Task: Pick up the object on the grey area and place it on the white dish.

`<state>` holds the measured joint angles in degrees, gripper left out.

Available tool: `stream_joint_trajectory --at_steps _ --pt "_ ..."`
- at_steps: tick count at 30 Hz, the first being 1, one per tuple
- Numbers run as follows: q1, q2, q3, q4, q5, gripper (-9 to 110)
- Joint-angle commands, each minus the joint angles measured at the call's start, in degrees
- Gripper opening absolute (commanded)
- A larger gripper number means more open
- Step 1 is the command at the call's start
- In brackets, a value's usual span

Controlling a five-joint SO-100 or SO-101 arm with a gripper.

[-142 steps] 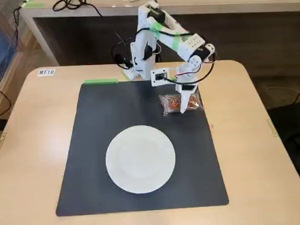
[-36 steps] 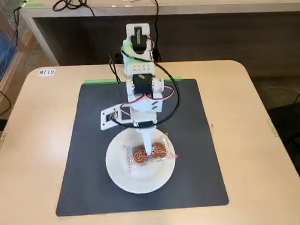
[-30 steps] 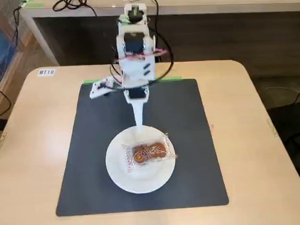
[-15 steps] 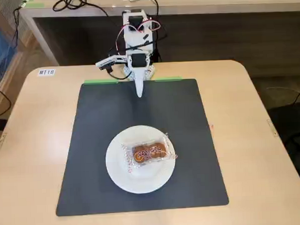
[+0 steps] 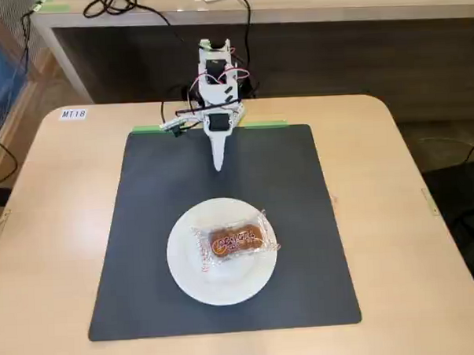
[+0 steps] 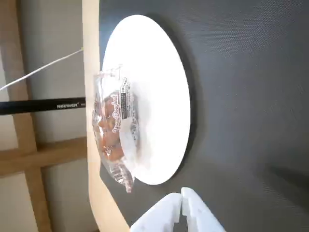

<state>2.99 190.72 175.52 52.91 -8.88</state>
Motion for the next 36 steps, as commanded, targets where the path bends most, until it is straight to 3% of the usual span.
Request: stream_joint_trajectory --at_steps 1,36 --pt "0.26 1.32 3.6 -1.41 -0.09 0" --pt "-0.62 1.32 6.68 -4.31 1.85 0"
